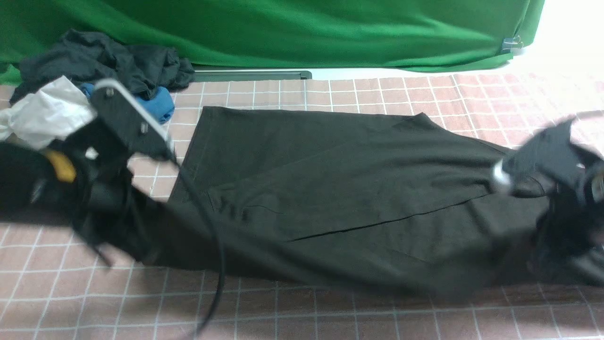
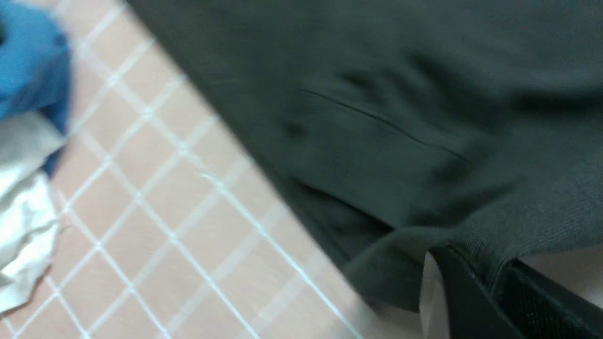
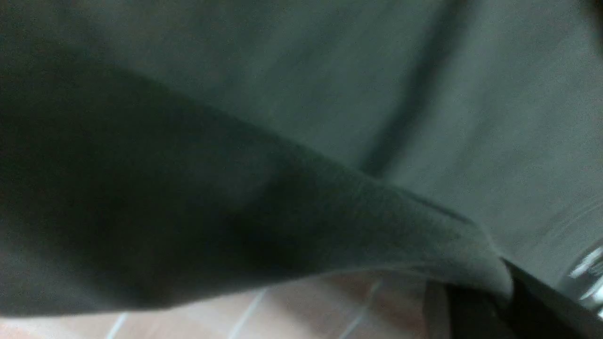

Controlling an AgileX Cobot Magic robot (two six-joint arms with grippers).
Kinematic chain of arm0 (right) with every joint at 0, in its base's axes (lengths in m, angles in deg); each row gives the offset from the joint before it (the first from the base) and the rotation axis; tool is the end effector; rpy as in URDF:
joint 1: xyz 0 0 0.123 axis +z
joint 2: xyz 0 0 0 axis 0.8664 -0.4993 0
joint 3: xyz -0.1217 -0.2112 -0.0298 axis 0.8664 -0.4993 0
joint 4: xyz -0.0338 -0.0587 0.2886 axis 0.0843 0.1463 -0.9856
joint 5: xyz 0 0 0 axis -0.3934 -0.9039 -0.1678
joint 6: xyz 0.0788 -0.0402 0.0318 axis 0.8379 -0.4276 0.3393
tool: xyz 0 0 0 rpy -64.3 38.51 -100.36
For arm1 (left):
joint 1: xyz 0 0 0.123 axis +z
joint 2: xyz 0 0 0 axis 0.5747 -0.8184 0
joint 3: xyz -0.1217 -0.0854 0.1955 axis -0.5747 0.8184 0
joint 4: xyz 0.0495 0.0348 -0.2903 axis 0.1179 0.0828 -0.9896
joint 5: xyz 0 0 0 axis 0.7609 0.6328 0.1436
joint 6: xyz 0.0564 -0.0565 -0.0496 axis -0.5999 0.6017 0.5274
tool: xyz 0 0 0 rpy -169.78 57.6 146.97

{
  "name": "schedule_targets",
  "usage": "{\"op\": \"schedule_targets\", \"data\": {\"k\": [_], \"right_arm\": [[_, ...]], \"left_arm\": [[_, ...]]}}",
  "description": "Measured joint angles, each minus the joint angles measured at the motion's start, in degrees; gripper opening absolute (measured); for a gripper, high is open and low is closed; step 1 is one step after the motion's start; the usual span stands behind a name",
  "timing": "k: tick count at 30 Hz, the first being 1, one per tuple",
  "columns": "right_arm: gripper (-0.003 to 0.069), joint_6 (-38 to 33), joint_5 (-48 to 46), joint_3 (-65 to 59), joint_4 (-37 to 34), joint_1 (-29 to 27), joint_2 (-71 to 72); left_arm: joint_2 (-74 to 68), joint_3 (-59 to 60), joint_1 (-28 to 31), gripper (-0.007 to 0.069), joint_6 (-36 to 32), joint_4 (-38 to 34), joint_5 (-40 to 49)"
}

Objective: Fold a long-sleeved shirt over a pink coffee tablecloth.
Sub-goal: 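Fold the black garment in half by bringing its near edge over to the far edge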

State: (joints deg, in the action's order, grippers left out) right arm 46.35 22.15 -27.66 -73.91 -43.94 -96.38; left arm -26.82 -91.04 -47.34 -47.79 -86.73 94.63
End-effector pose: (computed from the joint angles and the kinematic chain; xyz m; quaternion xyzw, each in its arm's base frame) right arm 0.2936 0.0723 0.1741 -0.2879 0.9437 -0.0668 0.1484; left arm 0.2901 -0.0643 0.2158 0.3502 0.8870 0.0410 0.2981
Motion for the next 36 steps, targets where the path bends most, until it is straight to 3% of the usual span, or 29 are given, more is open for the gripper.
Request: {"op": "schedule_targets", "data": {"k": [6, 19, 32, 35, 36], "right_arm": [[0.0038, 0.0, 5.6, 7.6, 0.2, -5.6, -8.0], [0.0038, 0.1, 14.0, 21.7, 0.4, -9.5, -26.2], [0.0044, 1.3, 16.1, 31.3, 0.3, -10.8, -37.5], [0.0073, 1.8, 17.4, 31.3, 0.2, -10.9, -38.0], [0.0113, 2.5, 18.2, 31.3, 0.3, -10.9, -38.2]], "left_arm": [[-16.0, -10.1, 4.9, 0.0031, -1.3, -2.2, -7.2], [-42.5, -35.1, 6.0, 0.0031, -4.0, 0.9, -7.2], [-50.8, -41.3, 6.1, 0.0031, -4.0, 3.7, -14.9], [-51.6, -41.4, 6.1, 0.0034, -4.0, 3.8, -17.7], [-51.9, -41.4, 6.1, 0.0047, -4.0, 3.8, -19.2]]}}
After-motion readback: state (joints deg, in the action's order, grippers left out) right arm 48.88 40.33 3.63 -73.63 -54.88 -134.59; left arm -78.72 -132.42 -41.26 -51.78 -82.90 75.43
